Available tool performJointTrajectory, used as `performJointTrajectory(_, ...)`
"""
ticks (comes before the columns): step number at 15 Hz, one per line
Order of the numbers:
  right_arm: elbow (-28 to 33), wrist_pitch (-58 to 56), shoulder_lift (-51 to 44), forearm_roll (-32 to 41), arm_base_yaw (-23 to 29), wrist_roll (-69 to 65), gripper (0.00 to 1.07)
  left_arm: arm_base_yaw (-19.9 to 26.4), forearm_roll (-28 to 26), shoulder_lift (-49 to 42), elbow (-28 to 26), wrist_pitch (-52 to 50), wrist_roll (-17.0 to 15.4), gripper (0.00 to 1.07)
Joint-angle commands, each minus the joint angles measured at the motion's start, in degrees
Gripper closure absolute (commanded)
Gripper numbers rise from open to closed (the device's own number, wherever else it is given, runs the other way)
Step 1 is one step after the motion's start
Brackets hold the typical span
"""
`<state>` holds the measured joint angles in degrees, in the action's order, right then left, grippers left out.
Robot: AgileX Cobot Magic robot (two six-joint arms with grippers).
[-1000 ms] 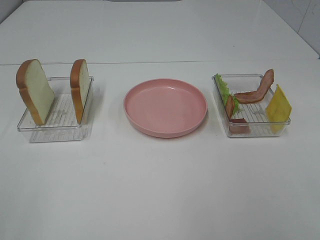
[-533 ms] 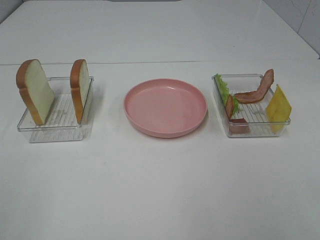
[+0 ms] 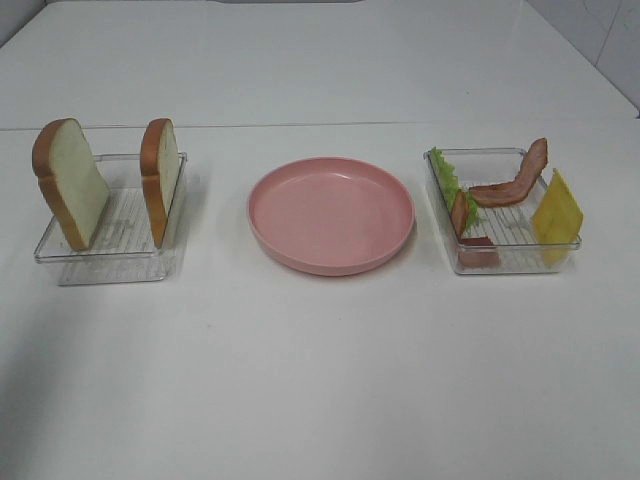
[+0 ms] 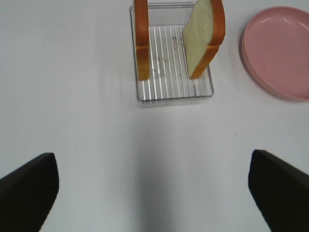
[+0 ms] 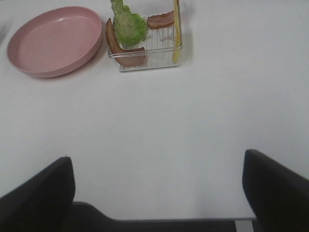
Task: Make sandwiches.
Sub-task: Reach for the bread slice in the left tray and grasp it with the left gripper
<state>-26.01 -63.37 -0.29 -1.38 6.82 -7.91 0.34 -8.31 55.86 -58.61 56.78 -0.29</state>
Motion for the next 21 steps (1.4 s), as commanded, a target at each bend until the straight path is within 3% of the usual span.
performJointTrajectory(1,0.1,0.3,-1.1,-0.3,-0.2,0.2,0.17,0.0,-2.9,12.7,-11.2,0.3,-0.5,0.07)
performJointTrajectory(3,0.1,0.3,-1.1,-0.3,-0.2,0.2,0.17,-0.9,-5.0,25.4,-22.6,3.9,-1.2,0.07)
performJointTrajectory(5,0.1,0.3,-1.1,-0.3,-0.2,0.2,0.17,-3.8,-3.4,32.3,-28.9,6.2,-3.3,0.07)
performJointTrajectory(7,0.1,0.3,-1.1,-0.3,-0.2,0.2,0.17,-10.0,5.8,42.8,-38.9,9.2,-11.1,0.07)
performJointTrajectory(11,0.1,0.3,-1.1,-0.3,-0.2,0.2,0.17,-15.5,8.9,56.8,-52.7,13.3,-18.7,0.07)
performJointTrajectory(15,0.1,0.3,-1.1,-0.3,-0.2,0.2,0.17,-18.3,9.3,67.6,-60.8,13.5,-20.4,0.07)
performJointTrajectory(21,0.1,0.3,-1.1,-0.3,-0.2,0.2,0.17,-18.3,7.0,75.2,-61.2,10.1,-21.4,0.09)
